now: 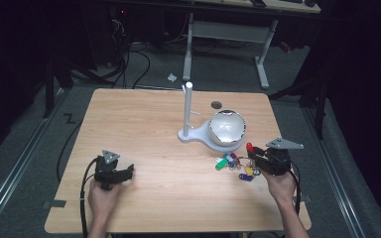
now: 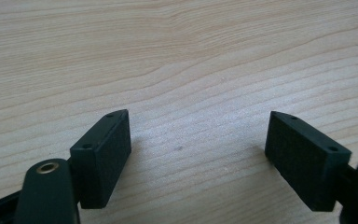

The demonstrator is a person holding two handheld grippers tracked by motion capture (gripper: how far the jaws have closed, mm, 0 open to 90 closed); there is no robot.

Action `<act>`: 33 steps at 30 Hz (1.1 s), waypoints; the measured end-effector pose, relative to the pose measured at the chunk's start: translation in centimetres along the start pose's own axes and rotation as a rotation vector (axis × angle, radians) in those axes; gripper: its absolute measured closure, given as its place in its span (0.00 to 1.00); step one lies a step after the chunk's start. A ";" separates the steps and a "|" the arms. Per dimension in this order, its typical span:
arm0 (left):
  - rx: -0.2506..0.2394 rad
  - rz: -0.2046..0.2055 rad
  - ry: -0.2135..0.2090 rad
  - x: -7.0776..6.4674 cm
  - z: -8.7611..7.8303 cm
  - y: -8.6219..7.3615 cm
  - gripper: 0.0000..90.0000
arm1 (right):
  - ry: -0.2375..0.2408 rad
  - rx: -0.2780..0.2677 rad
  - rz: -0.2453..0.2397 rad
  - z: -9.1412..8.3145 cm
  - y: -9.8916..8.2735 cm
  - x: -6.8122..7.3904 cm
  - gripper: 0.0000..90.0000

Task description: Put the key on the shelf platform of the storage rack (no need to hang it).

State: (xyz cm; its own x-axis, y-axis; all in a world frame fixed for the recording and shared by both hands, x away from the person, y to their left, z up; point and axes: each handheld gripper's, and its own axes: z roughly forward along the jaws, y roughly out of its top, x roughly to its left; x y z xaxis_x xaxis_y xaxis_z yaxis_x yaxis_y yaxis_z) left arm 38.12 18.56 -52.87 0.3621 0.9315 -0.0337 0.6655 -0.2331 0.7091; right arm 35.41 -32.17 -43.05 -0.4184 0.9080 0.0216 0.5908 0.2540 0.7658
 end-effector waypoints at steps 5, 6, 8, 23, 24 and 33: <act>0.000 0.000 0.000 0.0 0.0 0.0 0.25 | 0.008 -0.015 0.006 -0.6 0.7 -0.1 0.77; 0.000 0.000 0.000 0.0 0.0 0.0 0.25 | 0.008 -0.015 0.006 -0.6 0.7 -0.1 0.77; 0.000 0.000 0.000 0.0 0.0 0.0 0.25 | 0.008 -0.026 -0.003 -1.1 1.1 -0.2 0.77; 0.000 -0.001 -0.001 0.0 0.0 0.0 0.25 | -0.008 -0.077 -0.067 -3.8 4.9 -0.3 0.79; 0.000 -0.001 -0.001 0.0 0.0 0.0 0.25 | -0.006 -0.081 -0.068 -4.0 5.1 -0.3 0.79; 0.000 0.000 -0.002 0.0 0.0 0.0 0.25 | -0.013 -0.120 -0.097 -5.7 7.0 -0.5 0.79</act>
State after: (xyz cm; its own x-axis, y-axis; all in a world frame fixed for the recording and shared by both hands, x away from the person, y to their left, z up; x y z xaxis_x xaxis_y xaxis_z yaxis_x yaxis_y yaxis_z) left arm 38.12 18.58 -52.86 0.3629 0.9312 -0.0350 0.6659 -0.2328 0.7088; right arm 35.83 -32.74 -34.01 -0.4603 0.8854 -0.0638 0.4609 0.2998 0.8353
